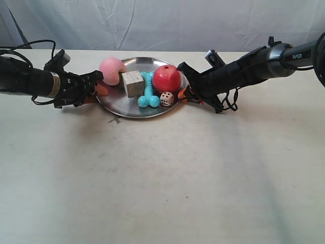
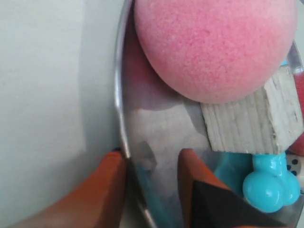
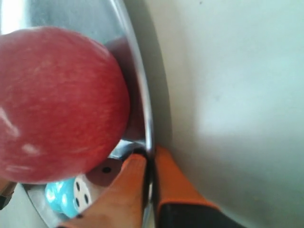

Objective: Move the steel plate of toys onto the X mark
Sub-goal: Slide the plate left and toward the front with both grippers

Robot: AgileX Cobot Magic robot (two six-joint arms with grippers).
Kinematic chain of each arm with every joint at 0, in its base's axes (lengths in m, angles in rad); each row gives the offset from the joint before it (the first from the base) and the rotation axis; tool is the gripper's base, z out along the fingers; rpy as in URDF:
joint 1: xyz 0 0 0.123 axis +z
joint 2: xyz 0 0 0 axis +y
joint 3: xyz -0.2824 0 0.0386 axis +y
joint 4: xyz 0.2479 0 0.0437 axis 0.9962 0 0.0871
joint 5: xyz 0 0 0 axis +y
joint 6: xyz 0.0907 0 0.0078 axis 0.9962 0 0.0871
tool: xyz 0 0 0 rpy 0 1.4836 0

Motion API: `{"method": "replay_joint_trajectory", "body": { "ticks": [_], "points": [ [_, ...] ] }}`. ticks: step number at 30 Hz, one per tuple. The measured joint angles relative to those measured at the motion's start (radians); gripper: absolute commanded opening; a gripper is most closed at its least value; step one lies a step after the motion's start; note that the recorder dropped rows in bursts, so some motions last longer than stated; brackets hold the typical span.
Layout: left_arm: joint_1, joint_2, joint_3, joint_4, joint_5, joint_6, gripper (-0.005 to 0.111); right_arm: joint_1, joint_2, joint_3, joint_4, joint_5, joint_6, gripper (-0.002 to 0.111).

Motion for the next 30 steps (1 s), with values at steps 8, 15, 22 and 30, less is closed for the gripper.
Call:
{"method": "replay_joint_trajectory", "body": {
  "ticks": [8, 15, 22, 30],
  "points": [
    [-0.013, 0.022, -0.030, -0.022, 0.021, -0.025, 0.000, -0.006, 0.000, 0.000, 0.000, 0.007, 0.003, -0.001],
    [-0.013, 0.028, -0.039, -0.011, 0.017, -0.071, 0.000, -0.008, -0.002, 0.000, 0.006, 0.015, 0.003, -0.001],
    [-0.010, 0.030, -0.039, -0.003, -0.015, -0.071, 0.000, -0.013, -0.009, 0.008, 0.002, 0.042, 0.027, -0.001],
    [-0.003, 0.025, -0.039, 0.023, -0.057, -0.071, 0.000, -0.017, -0.047, 0.019, -0.066, 0.077, 0.046, -0.001]
  ]
}}
